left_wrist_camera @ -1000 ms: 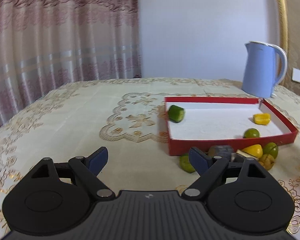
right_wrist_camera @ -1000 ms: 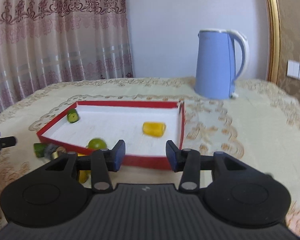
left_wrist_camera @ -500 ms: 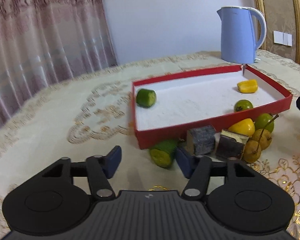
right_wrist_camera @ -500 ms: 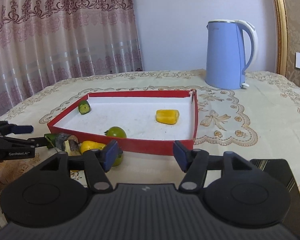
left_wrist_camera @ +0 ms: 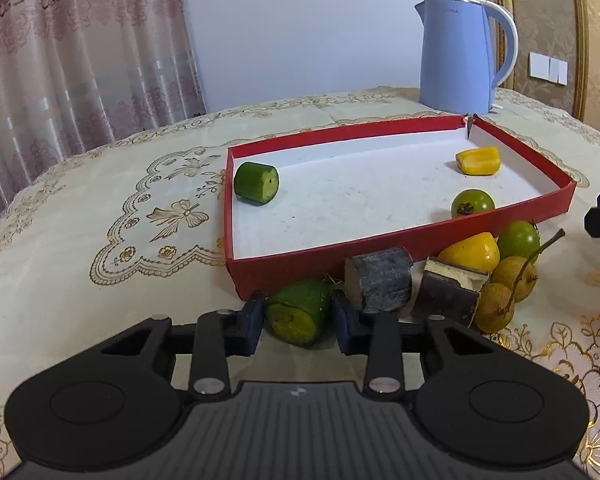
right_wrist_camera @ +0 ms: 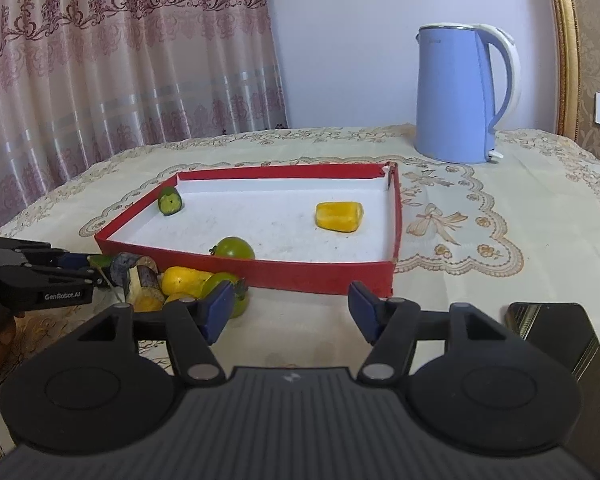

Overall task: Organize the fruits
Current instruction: 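Close the left gripper on the second cucumber piece beside the tray, then lift the green tomato with the right gripper while the left gripper lifts the cucumber piece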

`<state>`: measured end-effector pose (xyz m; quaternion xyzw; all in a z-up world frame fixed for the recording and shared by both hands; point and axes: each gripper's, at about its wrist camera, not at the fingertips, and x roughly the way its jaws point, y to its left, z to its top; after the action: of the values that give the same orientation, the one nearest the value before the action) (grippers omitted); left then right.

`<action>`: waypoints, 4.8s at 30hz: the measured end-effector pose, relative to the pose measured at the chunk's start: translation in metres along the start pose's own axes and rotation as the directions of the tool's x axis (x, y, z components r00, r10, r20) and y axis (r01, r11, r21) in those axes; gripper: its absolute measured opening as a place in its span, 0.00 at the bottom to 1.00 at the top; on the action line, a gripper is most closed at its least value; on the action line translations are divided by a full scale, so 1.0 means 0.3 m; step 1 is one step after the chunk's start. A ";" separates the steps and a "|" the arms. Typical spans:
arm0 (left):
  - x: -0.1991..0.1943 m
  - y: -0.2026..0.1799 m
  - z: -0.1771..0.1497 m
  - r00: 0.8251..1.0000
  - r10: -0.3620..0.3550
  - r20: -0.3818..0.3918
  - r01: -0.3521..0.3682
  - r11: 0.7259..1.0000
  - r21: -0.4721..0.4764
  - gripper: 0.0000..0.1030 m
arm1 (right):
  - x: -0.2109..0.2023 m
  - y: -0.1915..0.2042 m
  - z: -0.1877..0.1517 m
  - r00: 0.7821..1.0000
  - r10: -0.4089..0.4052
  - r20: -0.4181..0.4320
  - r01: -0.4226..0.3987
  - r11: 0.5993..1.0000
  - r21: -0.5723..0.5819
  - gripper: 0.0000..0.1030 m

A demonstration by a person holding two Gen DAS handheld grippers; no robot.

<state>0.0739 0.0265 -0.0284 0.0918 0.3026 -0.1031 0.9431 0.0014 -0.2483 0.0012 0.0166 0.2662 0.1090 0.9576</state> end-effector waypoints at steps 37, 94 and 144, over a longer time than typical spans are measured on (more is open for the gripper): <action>-0.124 0.047 -0.043 0.995 0.083 0.055 -0.078 0.993 -0.088 0.34 | 0.133 0.122 0.008 0.992 0.076 -0.099 -0.085 0.992 -0.093 0.47; -0.339 0.009 0.103 0.991 0.070 0.112 -0.063 0.996 -0.064 0.34 | -0.554 -0.206 0.145 0.946 -0.079 0.313 0.074 0.997 0.028 0.32; -0.133 0.037 0.280 0.979 -0.002 0.202 0.006 1.000 -0.021 0.34 | 0.094 -0.088 0.200 0.989 -0.059 0.136 0.050 0.996 0.069 0.32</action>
<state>0.0913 0.0229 0.0634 0.0704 0.2066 -0.1105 0.9696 0.0612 -0.2663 0.0360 0.0482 0.2033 0.0728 0.9752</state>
